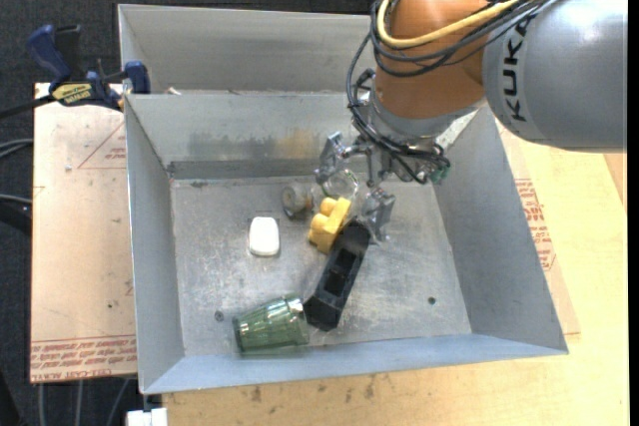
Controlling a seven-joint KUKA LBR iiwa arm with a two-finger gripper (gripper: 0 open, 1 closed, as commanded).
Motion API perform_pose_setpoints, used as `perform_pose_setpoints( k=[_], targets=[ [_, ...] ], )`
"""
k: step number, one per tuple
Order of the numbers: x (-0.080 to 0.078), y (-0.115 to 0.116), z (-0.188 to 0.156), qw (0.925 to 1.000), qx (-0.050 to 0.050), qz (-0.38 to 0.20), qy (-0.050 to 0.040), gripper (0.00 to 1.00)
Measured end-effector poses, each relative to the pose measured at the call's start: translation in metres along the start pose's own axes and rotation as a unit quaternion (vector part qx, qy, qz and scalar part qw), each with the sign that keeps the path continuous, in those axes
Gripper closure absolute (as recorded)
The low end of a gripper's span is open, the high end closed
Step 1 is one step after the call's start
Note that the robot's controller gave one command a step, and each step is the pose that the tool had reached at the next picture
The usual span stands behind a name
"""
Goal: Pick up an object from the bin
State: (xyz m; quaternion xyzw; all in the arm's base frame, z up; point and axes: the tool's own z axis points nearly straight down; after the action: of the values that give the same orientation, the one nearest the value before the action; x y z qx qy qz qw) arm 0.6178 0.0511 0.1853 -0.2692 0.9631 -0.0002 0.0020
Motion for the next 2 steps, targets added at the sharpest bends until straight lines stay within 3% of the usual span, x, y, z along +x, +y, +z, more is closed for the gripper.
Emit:
perform_pose_setpoints(
  k=[1, 2],
  targets=[
    [0.0222, -0.0025, 0.0904, 1.0, 0.0, -0.001, -0.0084, 1.0],
    [0.0222, -0.0026, 0.0904, 1.0, 0.0, -0.001, -0.0085, 1.0]
  ],
)
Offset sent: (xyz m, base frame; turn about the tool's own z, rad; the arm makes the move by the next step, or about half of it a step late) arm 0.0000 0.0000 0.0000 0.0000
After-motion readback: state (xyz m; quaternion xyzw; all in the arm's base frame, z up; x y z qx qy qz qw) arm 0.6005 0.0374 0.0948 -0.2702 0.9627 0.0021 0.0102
